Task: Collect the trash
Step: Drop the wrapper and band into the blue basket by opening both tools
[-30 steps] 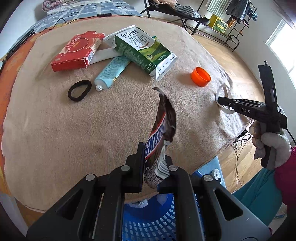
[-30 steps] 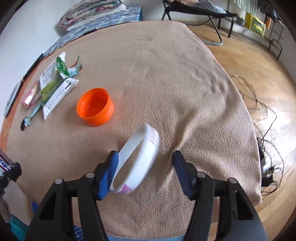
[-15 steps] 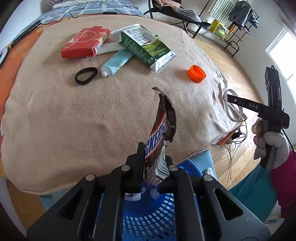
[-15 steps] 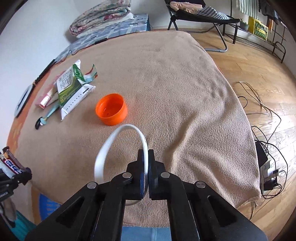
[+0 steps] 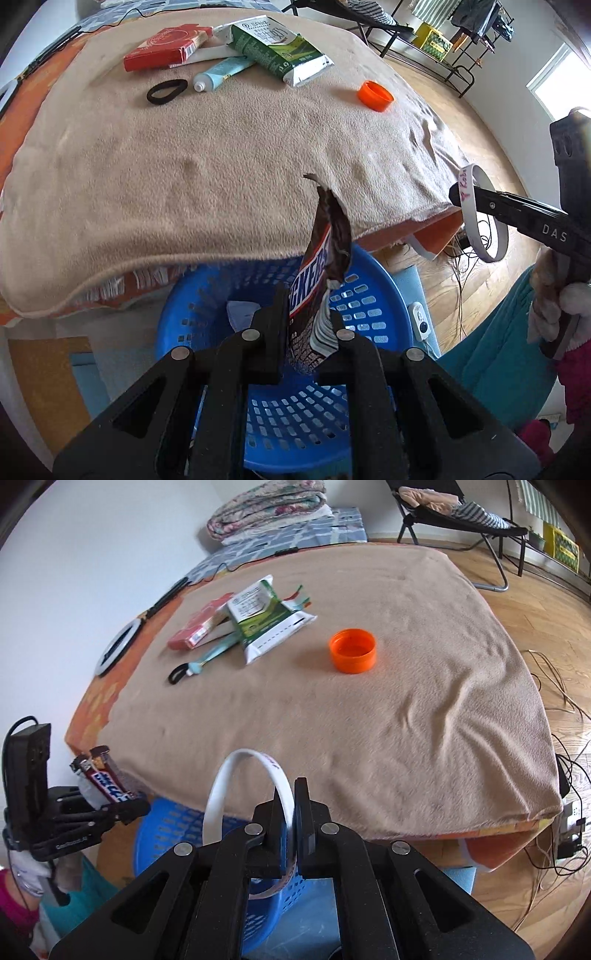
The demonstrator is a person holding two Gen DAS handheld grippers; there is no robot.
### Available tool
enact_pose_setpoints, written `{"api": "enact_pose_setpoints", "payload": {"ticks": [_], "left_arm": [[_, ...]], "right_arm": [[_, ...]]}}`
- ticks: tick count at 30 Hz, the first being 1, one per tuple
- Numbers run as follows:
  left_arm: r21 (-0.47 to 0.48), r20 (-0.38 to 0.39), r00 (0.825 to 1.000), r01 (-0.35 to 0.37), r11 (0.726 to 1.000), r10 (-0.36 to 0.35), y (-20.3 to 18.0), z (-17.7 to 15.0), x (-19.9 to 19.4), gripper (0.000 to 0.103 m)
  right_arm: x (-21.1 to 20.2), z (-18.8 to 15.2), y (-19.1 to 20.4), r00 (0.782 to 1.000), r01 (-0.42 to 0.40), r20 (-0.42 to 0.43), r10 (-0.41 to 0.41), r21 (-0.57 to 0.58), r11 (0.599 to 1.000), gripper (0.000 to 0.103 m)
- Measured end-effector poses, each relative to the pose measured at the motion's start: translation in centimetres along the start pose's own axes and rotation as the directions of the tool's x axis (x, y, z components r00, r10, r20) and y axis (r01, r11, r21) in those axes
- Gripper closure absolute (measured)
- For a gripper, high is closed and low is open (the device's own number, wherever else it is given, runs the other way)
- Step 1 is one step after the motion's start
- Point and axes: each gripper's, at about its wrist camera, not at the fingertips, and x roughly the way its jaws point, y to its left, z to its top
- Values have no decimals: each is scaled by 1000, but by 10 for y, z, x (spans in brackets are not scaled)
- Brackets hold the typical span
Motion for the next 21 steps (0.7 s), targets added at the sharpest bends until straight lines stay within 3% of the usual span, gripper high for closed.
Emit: {"api": "enact_pose_setpoints", "payload": {"ticks": [13, 21], "left_arm": [[-66, -122, 992, 7, 998, -15, 10, -52, 40, 95], [-80, -163, 986, -36, 996, 22, 18, -64, 56, 95]], "right_arm": [[30, -55, 57, 993, -47, -117, 35, -105, 993, 101], [55, -80, 69, 985, -10, -172, -20, -170, 985, 101]]}}
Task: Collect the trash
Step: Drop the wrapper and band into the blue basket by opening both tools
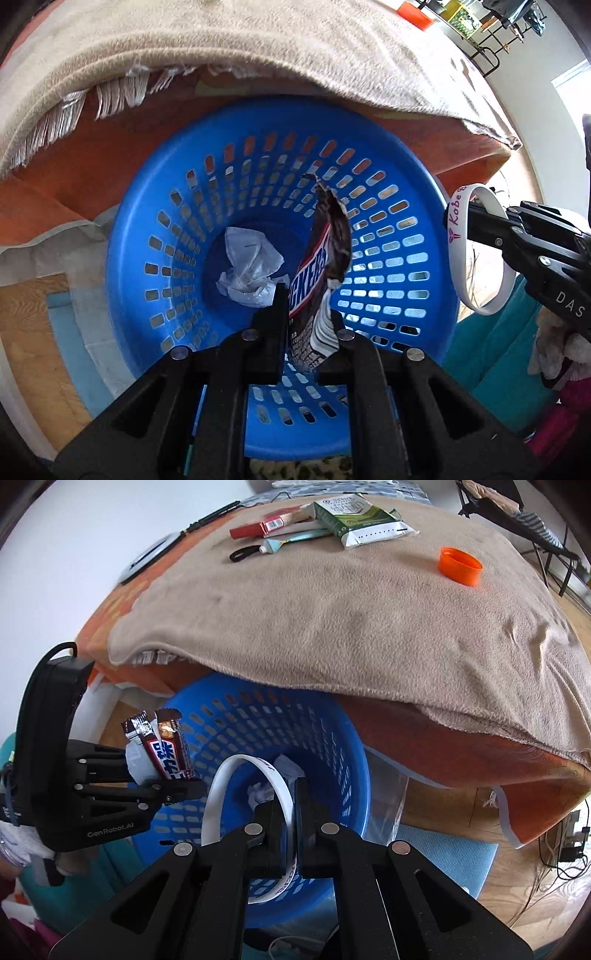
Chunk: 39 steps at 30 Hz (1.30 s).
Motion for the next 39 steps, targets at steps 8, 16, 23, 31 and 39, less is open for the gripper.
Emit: {"api": "enact_pose_setpoints", "payload": {"ticks": [8, 16, 23, 31, 39], "left_arm": [[-20, -39, 999, -23, 1000, 22, 0, 1, 11, 74], [-50, -9, 999, -48, 998, 48, 13, 2, 6, 44], [-68, -2, 998, -56, 996, 56, 18, 3, 3, 44], [-114, 25, 999, -25, 993, 28, 22, 8, -6, 44], [-143, 92, 996, -2, 990, 16, 26, 23, -31, 40]], "right_arm": [[14, -7, -2, 999, -22, -41, 23, 2, 1000, 101], [15, -7, 0, 998, -22, -51, 22, 4, 1000, 47], [14, -4, -2, 999, 6, -51, -5, 17, 1000, 44], [8, 0, -13, 999, 33, -39, -31, 65, 997, 44], [-13, 14, -37, 999, 28, 32, -32, 139, 990, 43]]}}
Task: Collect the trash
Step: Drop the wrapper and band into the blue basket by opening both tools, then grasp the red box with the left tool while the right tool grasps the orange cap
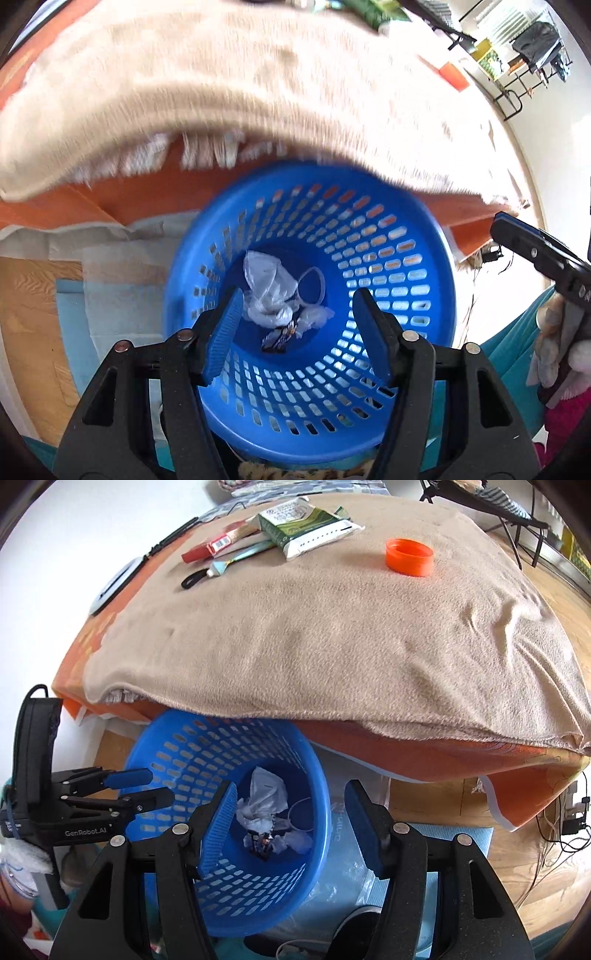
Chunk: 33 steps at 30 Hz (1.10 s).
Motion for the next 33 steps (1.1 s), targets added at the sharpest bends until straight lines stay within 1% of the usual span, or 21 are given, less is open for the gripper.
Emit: {"api": "enact_pose_setpoints", "payload": {"ticks": [2, 4, 5, 8, 10, 12, 16, 21, 25, 29, 33], "left_arm": [[3, 23, 1000, 4, 1000, -4, -1, 8, -8, 40], [7, 47, 999, 5, 1000, -5, -1, 16, -16, 39], [11, 59, 998, 5, 1000, -6, -2, 22, -20, 36], [21, 99, 995, 4, 1000, -6, -2, 43, -32, 31], [20, 119, 993, 7, 1000, -9, -1, 61, -39, 31], [15, 141, 990, 10, 1000, -12, 1, 81, -47, 29], [25, 184, 983, 16, 1000, -20, 2, 127, -62, 21], [62, 222, 974, -51, 997, 36, 2, 184, -72, 20], [68, 227, 972, -70, 995, 53, 4, 223, -67, 20], [74, 206, 976, -88, 993, 72, 8, 260, -55, 20], [90, 179, 978, -119, 989, 102, 10, 286, -37, 20]], "right_arm": [[-8, 7, -8, 999, -2, 32, 2, 16, 1000, 43], [-17, 15, -14, 997, 17, 75, -18, 15, 1000, 43], [-21, 19, -17, 995, 30, 97, -31, 14, 999, 43], [-32, 31, -26, 986, 65, 150, -68, 19, 998, 26], [-38, 40, -33, 981, 78, 178, -82, 30, 996, 25], [-40, 50, -39, 980, 84, 178, -89, 36, 996, 24], [-39, 71, -45, 976, 113, 182, -118, 36, 993, 24], [-34, 97, -50, 973, 142, 179, -143, 18, 990, 24], [-26, 115, -56, 972, 160, 173, -160, 14, 987, 24], [-17, 130, -64, 972, 168, 161, -170, 23, 986, 24], [-8, 140, -72, 974, 163, 153, -168, 47, 986, 24]]}}
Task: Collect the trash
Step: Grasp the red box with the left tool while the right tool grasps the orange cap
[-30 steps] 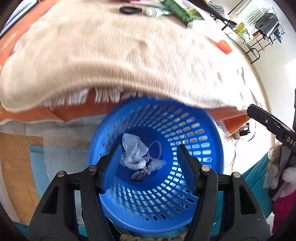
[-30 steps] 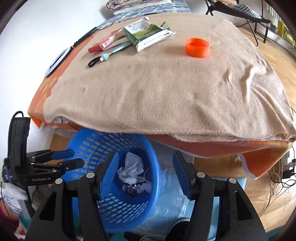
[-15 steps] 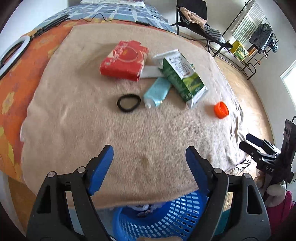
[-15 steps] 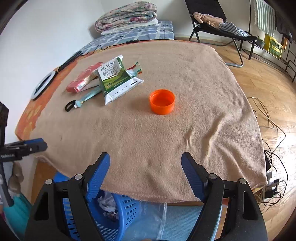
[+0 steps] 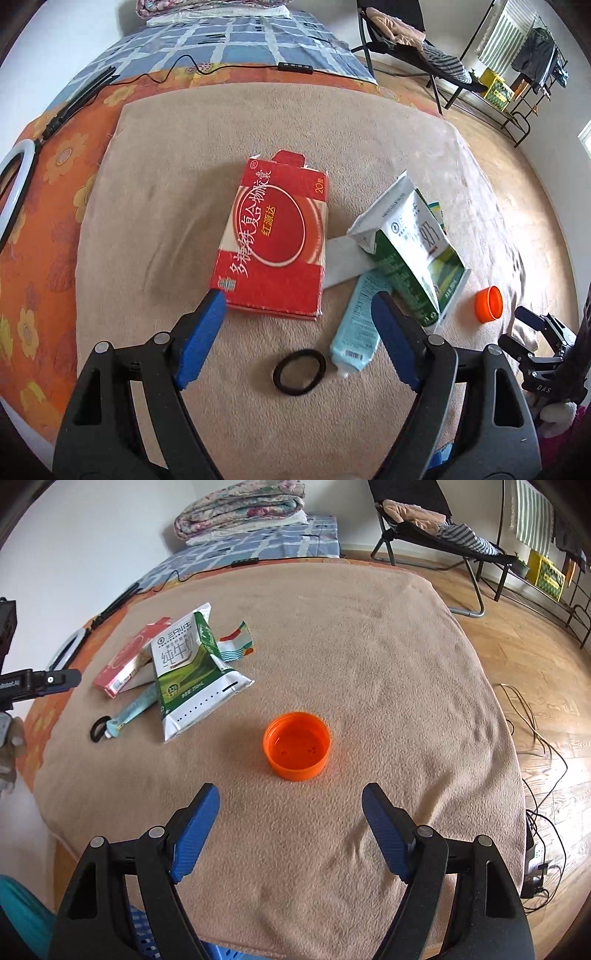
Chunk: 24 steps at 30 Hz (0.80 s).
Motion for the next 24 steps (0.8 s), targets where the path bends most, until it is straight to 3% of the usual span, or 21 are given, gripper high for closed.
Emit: {"api": "enact_pose_setpoints", "payload": {"ticks": [10, 15, 24], "left_arm": [[40, -70, 995, -65, 997, 67, 1, 29, 48, 20], [51, -67, 991, -110, 993, 113, 4, 38, 59, 20], [-11, -95, 992, -85, 996, 83, 22, 45, 67, 16]], "right_arm": [[24, 13, 3, 1000, 14, -20, -14, -27, 1000, 24], [32, 20, 0, 999, 8, -33, -8, 0, 1000, 24], [42, 20, 3, 997, 20, -69, -21, -17, 1000, 24]]}}
